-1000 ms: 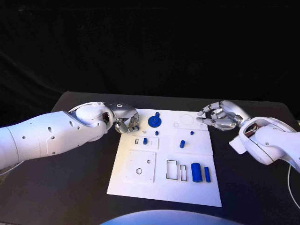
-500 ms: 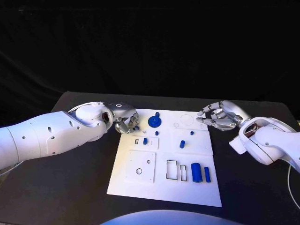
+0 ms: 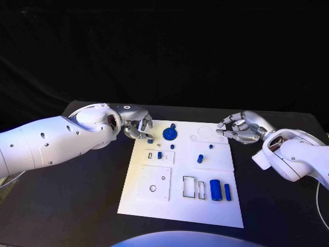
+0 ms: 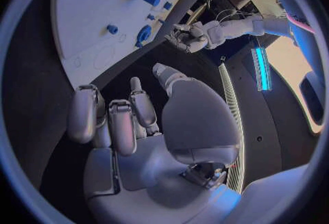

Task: Assemble the parts on the task board

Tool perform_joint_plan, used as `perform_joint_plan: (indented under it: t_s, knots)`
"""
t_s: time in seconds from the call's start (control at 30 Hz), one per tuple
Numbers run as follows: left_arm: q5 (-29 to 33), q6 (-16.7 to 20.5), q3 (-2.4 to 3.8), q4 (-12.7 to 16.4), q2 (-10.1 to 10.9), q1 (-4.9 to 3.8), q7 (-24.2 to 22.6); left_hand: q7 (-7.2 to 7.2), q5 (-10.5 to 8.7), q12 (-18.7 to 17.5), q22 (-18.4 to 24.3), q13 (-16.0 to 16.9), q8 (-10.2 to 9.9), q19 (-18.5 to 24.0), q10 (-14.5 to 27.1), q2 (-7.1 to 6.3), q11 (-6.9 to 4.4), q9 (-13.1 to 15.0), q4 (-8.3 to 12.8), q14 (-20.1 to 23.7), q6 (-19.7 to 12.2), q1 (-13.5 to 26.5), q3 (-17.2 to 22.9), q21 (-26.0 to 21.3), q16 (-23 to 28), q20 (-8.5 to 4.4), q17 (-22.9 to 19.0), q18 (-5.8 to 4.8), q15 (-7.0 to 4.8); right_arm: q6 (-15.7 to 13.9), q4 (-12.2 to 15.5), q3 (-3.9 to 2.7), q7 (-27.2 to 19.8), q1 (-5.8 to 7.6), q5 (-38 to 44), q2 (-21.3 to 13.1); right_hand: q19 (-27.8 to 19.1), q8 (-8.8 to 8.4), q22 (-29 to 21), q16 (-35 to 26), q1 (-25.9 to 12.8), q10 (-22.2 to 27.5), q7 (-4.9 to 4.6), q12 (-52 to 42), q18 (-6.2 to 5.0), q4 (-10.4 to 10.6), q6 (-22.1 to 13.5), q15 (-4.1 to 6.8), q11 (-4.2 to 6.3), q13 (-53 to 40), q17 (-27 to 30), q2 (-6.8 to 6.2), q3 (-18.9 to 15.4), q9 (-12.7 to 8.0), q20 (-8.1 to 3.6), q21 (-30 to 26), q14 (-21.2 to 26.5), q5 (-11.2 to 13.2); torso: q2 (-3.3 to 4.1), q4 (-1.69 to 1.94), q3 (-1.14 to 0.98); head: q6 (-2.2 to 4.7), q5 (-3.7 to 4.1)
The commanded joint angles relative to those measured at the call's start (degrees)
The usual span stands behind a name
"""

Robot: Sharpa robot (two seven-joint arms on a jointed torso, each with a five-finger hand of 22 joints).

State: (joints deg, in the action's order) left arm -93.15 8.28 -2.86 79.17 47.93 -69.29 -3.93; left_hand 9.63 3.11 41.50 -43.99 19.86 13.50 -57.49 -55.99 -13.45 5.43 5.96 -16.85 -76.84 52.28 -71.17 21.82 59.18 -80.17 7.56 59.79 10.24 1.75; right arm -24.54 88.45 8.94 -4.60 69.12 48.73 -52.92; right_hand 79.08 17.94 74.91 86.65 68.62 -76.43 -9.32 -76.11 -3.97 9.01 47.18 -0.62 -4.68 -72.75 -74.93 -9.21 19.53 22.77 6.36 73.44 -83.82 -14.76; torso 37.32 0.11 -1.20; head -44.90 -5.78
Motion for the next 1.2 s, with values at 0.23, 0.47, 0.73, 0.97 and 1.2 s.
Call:
perform_joint_plan:
  t_s: [0.23, 0.47, 0.73, 0.97, 1.2]
  knots:
    - [4.0, -12.2, 0.71, -0.6, -0.5, -5.30, 2.8, -1.90, 0.34, 9.3, -1.2, 4.7, 10.6, -1.3, -3.4, 4.04, -1.86, 4.1, -0.1, -0.9, 2.3, 6.4, -15.0, 0.7, -0.6, -1.02, 1.7, -0.44, -1.56, 0.4, -0.4, 0.00, -0.4, -0.06, 0.2, 0.3, -0.2, 0.33, 1.0, -0.2, -0.4, 0.2, 0.03, 0.1, -0.55, 0.5, -0.5, 0.37, 0.21, 0.0, -5.0, -0.11, 0.0, -0.1, -0.08, -0.1, -3.9, -0.2, -0.04, -0.01, -0.05, -0.05, -0.38]
    - [-2.8, -17.4, -0.58, -2.6, -3.1, -7.12, 2.2, -4.83, 0.16, 18.2, -4.7, 11.0, 29.3, -3.0, -1.7, 5.36, -4.40, 17.3, -0.1, -3.4, -4.0, 3.3, -20.9, 3.2, -3.0, -2.51, 7.2, -1.07, -3.62, 0.6, -0.7, 0.00, -0.4, -0.10, 0.0, 0.6, -0.1, 0.44, 1.0, -0.2, -0.7, 0.1, 0.03, 0.0, -0.53, 0.9, -0.5, 0.37, 0.20, -0.1, -5.1, 0.09, -0.1, -0.1, -0.07, -0.1, -3.9, -0.4, 0.04, -0.10, 0.09, -0.18, -0.50]
    - [-8.5, -21.4, -2.19, -3.6, -5.8, -8.15, 0.9, -5.01, 0.15, 18.3, -5.0, 11.5, 28.0, -2.9, -1.3, 4.99, -5.13, 18.1, -0.1, -3.5, -5.6, -0.3, -22.2, 3.3, -3.1, -2.99, 7.7, -1.10, -4.20, 0.8, -0.8, 0.00, -0.3, -0.24, -0.1, 0.8, -0.1, 0.47, 1.1, -0.2, -0.8, 0.1, 0.03, 0.0, -0.53, 1.1, -0.5, 0.37, 0.20, -0.1, -5.2, 0.11, -0.1, -0.1, -0.07, -0.1, -3.9, -0.4, 0.06, -0.01, 0.05, -0.23, -0.55]
    - [-10.8, -22.5, -3.98, -3.5, -6.8, -8.32, 0.6, -4.19, 0.19, 18.2, -5.0, 11.7, 25.5, -2.6, -0.8, 4.70, -4.32, 17.9, -0.1, -3.4, -7.3, -1.4, -23.3, 3.2, -3.2, -2.91, 7.9, -1.12, -3.69, 0.8, -0.9, 0.00, -0.4, -0.31, -0.2, 1.0, -0.1, 0.48, 1.0, -0.2, -0.9, 0.1, 0.03, 0.0, -0.54, 1.1, -0.5, 0.37, 0.20, -0.1, -5.1, 0.12, -0.2, -0.1, -0.07, -0.1, -3.9, -0.5, 0.09, 0.03, 0.08, -0.37, -0.56]
    - [-11.4, -22.7, -5.29, -3.4, -7.5, -8.33, -0.1, -3.91, 0.40, 18.1, -5.0, 11.8, 25.3, -2.4, -0.5, 5.75, -3.91, 18.3, -0.1, -3.4, -7.3, -1.1, -22.5, 3.2, -3.3, -2.64, 8.0, -1.11, -3.27, 0.6, -0.8, 0.00, -0.6, -0.36, -0.2, 1.0, -0.1, 0.51, 1.0, -0.2, -1.0, 0.1, 0.04, 0.0, -0.54, 1.3, -0.5, 0.37, 0.20, -0.1, -5.1, 0.16, -0.2, -0.1, -0.07, -0.1, -3.9, -0.6, 0.15, 0.00, 0.07, -0.62, -0.52]
